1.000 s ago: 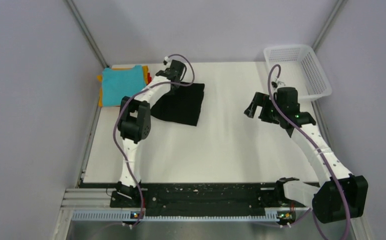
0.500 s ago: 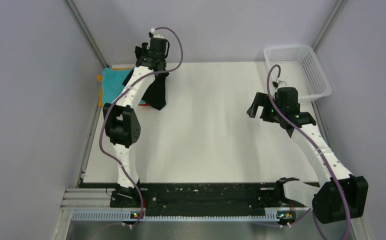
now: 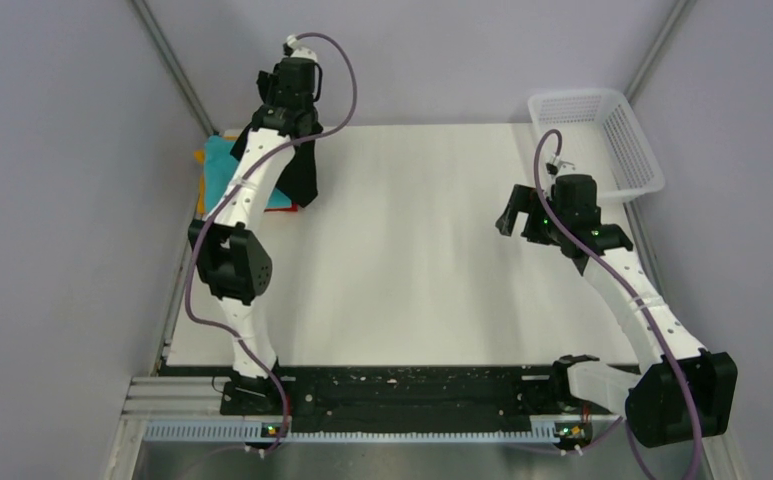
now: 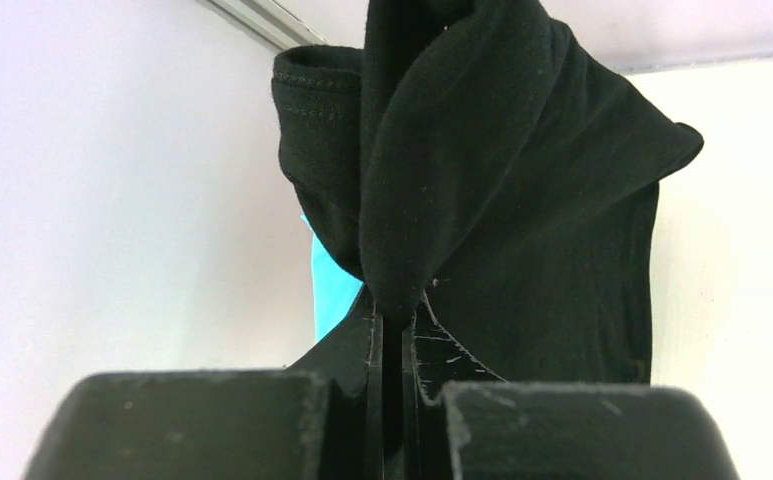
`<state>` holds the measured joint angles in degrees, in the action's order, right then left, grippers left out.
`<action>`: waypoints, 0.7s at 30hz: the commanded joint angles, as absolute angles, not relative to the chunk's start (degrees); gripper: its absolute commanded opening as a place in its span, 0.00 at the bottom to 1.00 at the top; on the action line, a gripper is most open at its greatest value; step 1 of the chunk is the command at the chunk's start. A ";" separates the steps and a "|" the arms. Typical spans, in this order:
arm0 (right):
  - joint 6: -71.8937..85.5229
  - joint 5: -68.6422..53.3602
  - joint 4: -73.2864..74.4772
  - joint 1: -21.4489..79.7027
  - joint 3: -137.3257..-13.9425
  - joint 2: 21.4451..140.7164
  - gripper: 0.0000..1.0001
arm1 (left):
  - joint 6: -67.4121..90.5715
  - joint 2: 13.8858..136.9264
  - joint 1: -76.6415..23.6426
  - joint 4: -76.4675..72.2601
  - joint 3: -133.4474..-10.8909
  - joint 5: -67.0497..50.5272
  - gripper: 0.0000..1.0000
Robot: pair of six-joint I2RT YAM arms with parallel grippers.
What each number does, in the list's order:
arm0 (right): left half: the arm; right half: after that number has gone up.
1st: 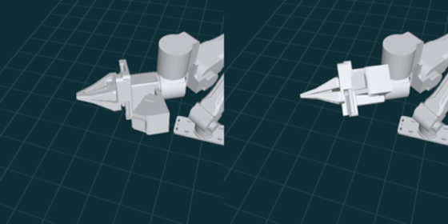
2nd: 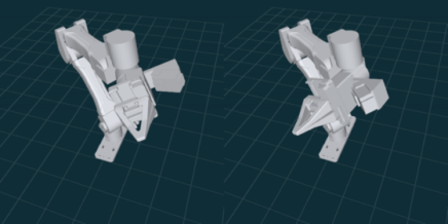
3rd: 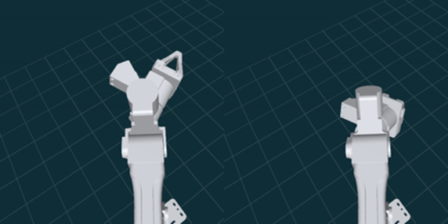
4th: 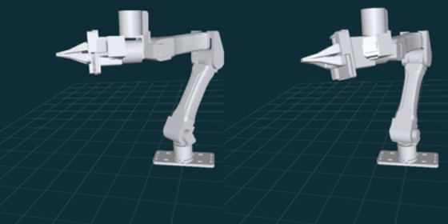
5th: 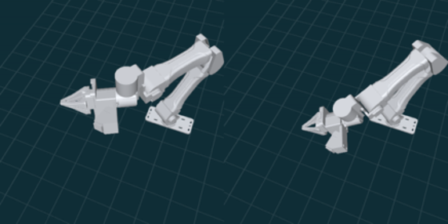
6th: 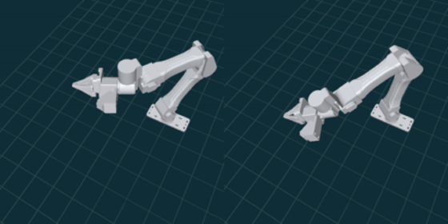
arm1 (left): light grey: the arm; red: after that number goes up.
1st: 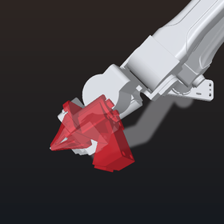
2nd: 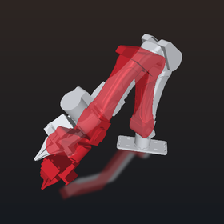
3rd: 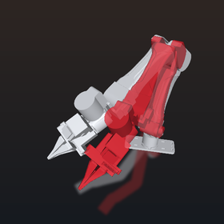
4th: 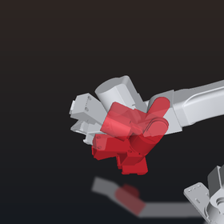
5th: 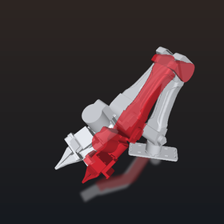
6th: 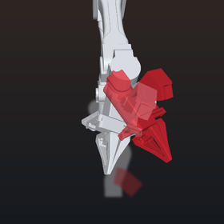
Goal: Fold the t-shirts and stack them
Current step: Put the neatly folded tshirt into the corner of the board with the left arm
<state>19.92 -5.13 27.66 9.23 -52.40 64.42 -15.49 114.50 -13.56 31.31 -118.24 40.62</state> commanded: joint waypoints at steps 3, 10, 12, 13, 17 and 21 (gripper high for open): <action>19.15 -4.25 27.33 9.12 -53.89 62.50 0.99 | -14.49 107.36 -12.04 29.94 -121.60 38.50 0.00; 19.10 -3.58 27.25 9.10 -53.96 63.44 0.99 | -11.73 107.03 -9.24 31.01 -119.48 35.50 0.00; 19.20 -3.33 27.29 9.11 -54.02 63.86 0.99 | -10.33 107.97 -7.73 32.05 -118.70 33.53 0.00; 19.18 -3.08 27.31 9.09 -53.99 63.99 0.99 | -9.58 108.65 -6.81 32.66 -118.54 32.54 0.00; 19.14 -2.37 27.30 9.14 -54.14 64.42 0.99 | -8.95 111.16 -3.11 32.51 -117.35 27.68 0.00; 18.99 -1.46 28.00 9.12 -54.49 65.08 0.99 | -9.49 114.61 2.22 30.81 -117.43 23.92 0.00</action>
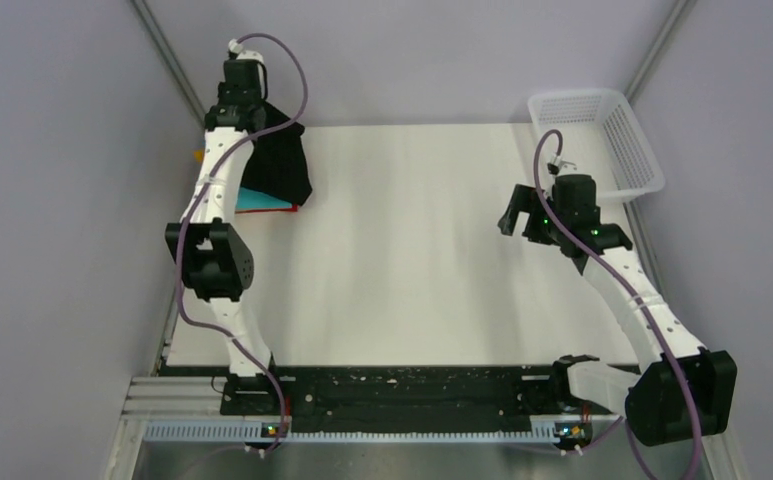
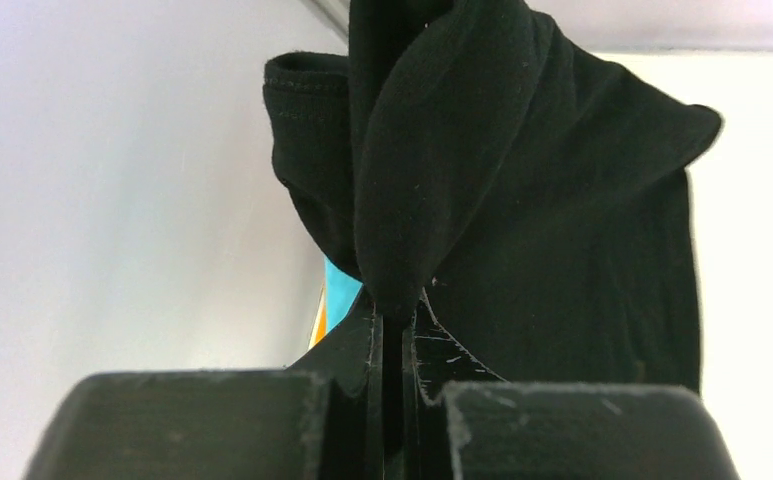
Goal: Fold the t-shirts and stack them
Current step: Put the neatly folded tshirt into the corner of the board with the left arm
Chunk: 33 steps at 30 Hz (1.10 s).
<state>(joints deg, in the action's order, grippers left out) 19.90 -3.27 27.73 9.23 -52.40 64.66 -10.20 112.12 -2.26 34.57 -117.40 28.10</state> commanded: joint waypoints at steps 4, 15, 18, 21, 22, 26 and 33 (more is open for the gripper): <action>19.03 -0.43 28.36 9.11 -54.59 66.14 0.99 | -11.55 117.23 5.32 26.85 -116.02 21.51 0.00; 19.92 1.02 29.69 9.14 -56.84 69.54 0.99 | -11.52 124.39 10.73 19.71 -116.16 20.02 0.03; 20.50 0.45 29.70 9.08 -57.41 70.41 0.99 | -10.47 125.62 11.30 19.34 -115.92 21.08 0.08; 21.01 0.40 29.65 9.12 -57.74 70.75 0.99 | -8.06 126.51 12.13 18.02 -115.24 25.70 0.58; 21.07 0.44 29.68 9.10 -57.82 70.71 0.99 | -6.85 126.62 12.43 17.90 -115.38 27.53 0.76; 21.72 1.94 29.40 9.10 -58.18 69.19 0.99 | -2.45 125.55 12.74 20.60 -118.25 33.28 0.99; 22.70 3.15 27.86 9.11 -57.21 63.49 0.99 | 4.29 117.75 12.75 26.17 -118.23 26.17 0.99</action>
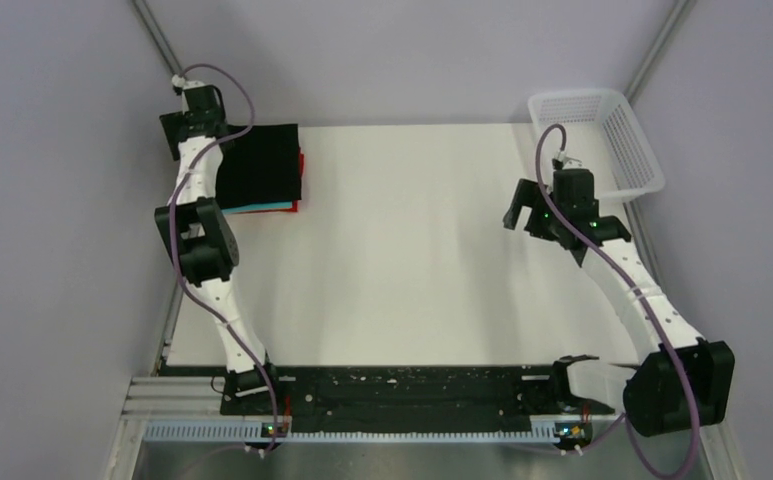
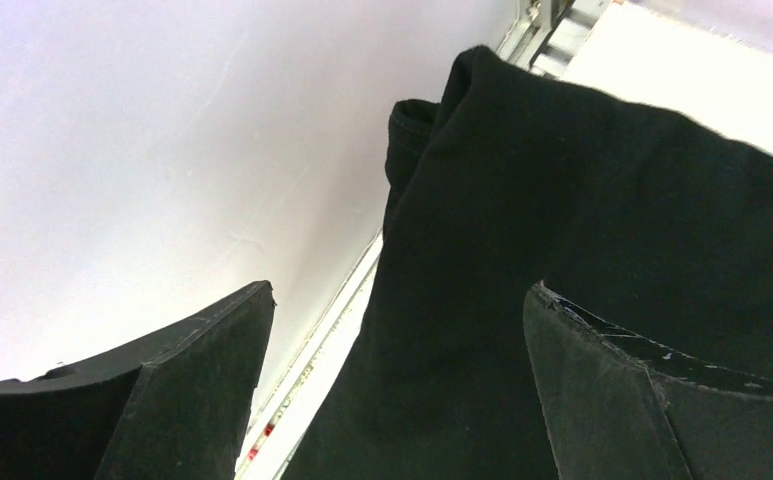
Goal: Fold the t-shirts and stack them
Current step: Put the neatly folded tshirt into the corner of the board with the left arm, then reset both arms
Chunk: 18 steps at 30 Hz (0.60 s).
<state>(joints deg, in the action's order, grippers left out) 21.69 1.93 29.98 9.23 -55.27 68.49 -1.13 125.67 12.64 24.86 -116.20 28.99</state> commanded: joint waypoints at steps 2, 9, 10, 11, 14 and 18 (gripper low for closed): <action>22.89 2.77 27.86 9.13 -56.86 61.99 0.99 | 6.29 116.05 12.70 28.49 -118.14 25.13 0.99; 23.29 4.82 27.38 9.10 -53.04 53.99 0.99 | 11.41 100.73 11.44 23.28 -101.04 3.13 0.99; 23.28 4.91 27.19 9.10 -52.32 52.77 0.99 | 12.04 97.93 10.82 21.20 -98.65 1.44 0.99; 23.27 5.06 27.10 9.18 -51.68 51.34 0.99 | 13.06 95.27 10.08 20.55 -95.45 -0.61 0.99; 23.60 6.57 27.76 9.18 -49.63 47.15 0.99 | 16.02 86.89 6.56 19.74 -85.44 -3.40 0.99; 25.61 10.24 26.42 9.18 -43.15 41.99 0.99 | 23.39 72.37 -3.18 12.41 -66.59 -0.57 0.99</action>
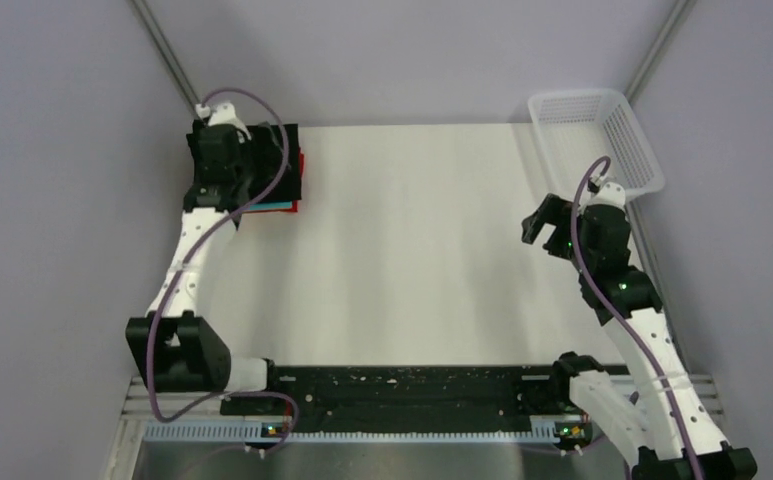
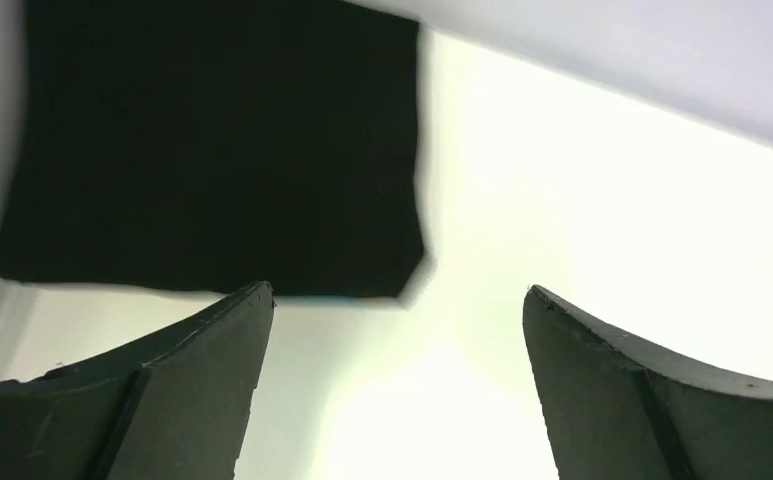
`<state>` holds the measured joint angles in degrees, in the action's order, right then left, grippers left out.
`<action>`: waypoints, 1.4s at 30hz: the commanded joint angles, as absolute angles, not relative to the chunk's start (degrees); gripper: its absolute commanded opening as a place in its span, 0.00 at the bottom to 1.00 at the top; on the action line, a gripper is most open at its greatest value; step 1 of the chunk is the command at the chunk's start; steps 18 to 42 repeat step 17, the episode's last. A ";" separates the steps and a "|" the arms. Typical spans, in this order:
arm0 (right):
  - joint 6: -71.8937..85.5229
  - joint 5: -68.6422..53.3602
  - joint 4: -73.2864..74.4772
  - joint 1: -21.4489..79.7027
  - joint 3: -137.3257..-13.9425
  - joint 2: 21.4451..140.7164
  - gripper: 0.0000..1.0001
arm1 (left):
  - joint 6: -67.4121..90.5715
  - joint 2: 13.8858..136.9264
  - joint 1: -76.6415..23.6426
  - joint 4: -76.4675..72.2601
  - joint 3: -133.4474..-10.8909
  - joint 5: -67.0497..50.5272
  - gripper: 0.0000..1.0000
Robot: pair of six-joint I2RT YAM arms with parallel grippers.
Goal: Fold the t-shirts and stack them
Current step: Reset both arms
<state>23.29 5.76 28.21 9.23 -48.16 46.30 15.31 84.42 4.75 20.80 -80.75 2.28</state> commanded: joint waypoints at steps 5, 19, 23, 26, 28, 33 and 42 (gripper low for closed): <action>28.51 13.11 25.08 9.23 -34.28 36.07 0.99 | 29.47 57.57 -12.48 4.20 -42.21 -2.30 0.99; 31.37 12.24 24.23 9.22 -29.01 30.07 0.99 | 34.03 41.52 -13.01 19.67 -33.02 4.86 0.99; 31.37 12.24 24.23 9.22 -29.01 30.07 0.99 | 34.03 41.52 -13.01 19.67 -33.02 4.86 0.99; 31.37 12.24 24.23 9.22 -29.01 30.07 0.99 | 34.03 41.52 -13.01 19.67 -33.02 4.86 0.99; 31.37 12.24 24.23 9.22 -29.01 30.07 0.99 | 34.03 41.52 -13.01 19.67 -33.02 4.86 0.99; 31.37 12.24 24.23 9.22 -29.01 30.07 0.99 | 34.03 41.52 -13.01 19.67 -33.02 4.86 0.99; 31.37 12.24 24.23 9.22 -29.01 30.07 0.99 | 34.03 41.52 -13.01 19.67 -33.02 4.86 0.99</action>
